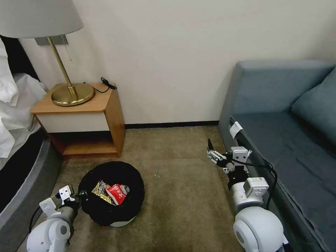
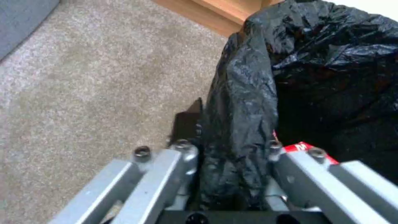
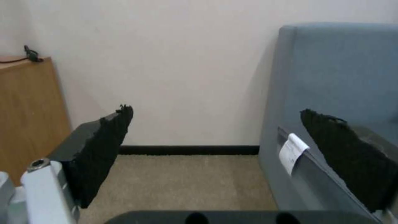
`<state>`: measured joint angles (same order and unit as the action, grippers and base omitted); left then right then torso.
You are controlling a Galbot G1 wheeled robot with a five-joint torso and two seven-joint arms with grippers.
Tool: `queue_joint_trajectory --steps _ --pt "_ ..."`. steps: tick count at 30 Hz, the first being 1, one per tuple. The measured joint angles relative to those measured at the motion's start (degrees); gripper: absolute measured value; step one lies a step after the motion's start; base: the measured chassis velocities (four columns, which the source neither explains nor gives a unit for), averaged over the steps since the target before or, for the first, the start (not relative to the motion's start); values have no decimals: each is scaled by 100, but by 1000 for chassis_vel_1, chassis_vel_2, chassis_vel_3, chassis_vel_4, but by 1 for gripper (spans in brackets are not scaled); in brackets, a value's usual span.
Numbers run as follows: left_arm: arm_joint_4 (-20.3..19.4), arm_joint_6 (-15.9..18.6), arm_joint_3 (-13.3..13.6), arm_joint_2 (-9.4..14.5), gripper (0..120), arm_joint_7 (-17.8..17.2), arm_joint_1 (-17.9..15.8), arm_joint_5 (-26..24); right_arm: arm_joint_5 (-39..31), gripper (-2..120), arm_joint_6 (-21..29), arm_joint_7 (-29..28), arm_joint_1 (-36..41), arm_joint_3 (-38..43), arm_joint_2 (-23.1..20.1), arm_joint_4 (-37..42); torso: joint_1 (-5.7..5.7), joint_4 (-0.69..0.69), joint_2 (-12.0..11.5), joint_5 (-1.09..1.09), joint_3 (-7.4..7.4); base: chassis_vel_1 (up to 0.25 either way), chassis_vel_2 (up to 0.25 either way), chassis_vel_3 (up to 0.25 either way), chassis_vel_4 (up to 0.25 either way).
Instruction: Pick up the trash bin, then pick up the garbage on the floor and place it into the trash bin.
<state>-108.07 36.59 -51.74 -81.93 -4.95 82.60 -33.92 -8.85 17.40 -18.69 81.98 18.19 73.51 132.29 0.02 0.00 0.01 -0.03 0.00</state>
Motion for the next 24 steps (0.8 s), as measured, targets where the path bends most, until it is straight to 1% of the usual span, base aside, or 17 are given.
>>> queue_joint_trajectory --steps 1,4,5,6,7,8,10,11,12,15,16,18,19,20,22,23,24 --pt "0 0 0 0 24 0 0 0 0 100 0 0 0 0 0 0 0 0 0 0 0 0 0 0 0" --pt "-169 -119 -50 5 38 127 49 183 -1 100 -11 0 4 5 -8 0 0 -1 -1 -3 1 0 0 0 0" --pt "-169 -119 -50 5 38 127 49 183 -1 100 -11 0 4 5 -8 0 0 -1 -1 -3 1 0 0 0 0" --pt "-246 -157 -78 11 41 147 61 224 -1 100 -17 0 5 7 -7 0 0 -1 -1 1 1 0 0 0 0" --pt "-307 -203 -96 16 47 176 76 264 -1 100 -19 0 6 7 -5 3 0 -1 -1 0 1 0 0 0 0" --pt "-307 -203 -96 16 47 176 76 264 -1 100 -19 0 6 7 -5 3 0 -1 -1 0 1 0 0 0 0" --pt "-420 -278 -126 30 58 224 103 306 0 100 -22 0 20 10 2 19 0 -1 -1 2 1 0 0 0 0" --pt "-448 -312 -136 31 62 244 111 310 1 100 -26 -1 29 13 4 27 0 -1 -2 2 1 0 0 0 0" --pt "-448 -312 -136 31 62 244 111 310 1 100 -26 -1 29 13 4 27 0 -1 -2 2 1 0 0 0 0" --pt "-541 -427 -158 35 77 316 151 341 3 100 -30 -2 55 25 18 54 0 -1 -1 2 1 0 0 0 0" --pt "-541 -427 -158 35 77 316 151 341 3 100 -30 -2 55 25 18 54 0 -1 -1 2 1 0 0 0 0" --pt "-633 -574 -182 36 89 373 186 445 3 100 -31 -5 77 32 28 73 0 -1 -2 2 0 0 0 0 0" --pt "-682 -643 -199 38 92 413 199 488 3 100 -33 -6 84 36 32 77 0 -1 -1 2 1 0 0 0 0" --pt "-682 -643 -199 38 92 413 199 488 3 100 -33 -6 84 36 32 77 0 -1 -1 2 1 0 0 0 0" --pt "-846 -983 -235 53 100 533 237 617 -1 100 -44 -9 94 44 46 93 0 -1 -1 3 0 0 0 0 0" --pt "-846 -983 -235 53 100 533 237 617 -1 100 -44 -9 94 44 46 93 0 -1 -1 3 0 0 0 0 0" --pt "-913 -1136 -241 57 103 571 248 673 -6 100 -50 -9 94 46 52 96 0 -1 -2 3 0 0 0 0 0"
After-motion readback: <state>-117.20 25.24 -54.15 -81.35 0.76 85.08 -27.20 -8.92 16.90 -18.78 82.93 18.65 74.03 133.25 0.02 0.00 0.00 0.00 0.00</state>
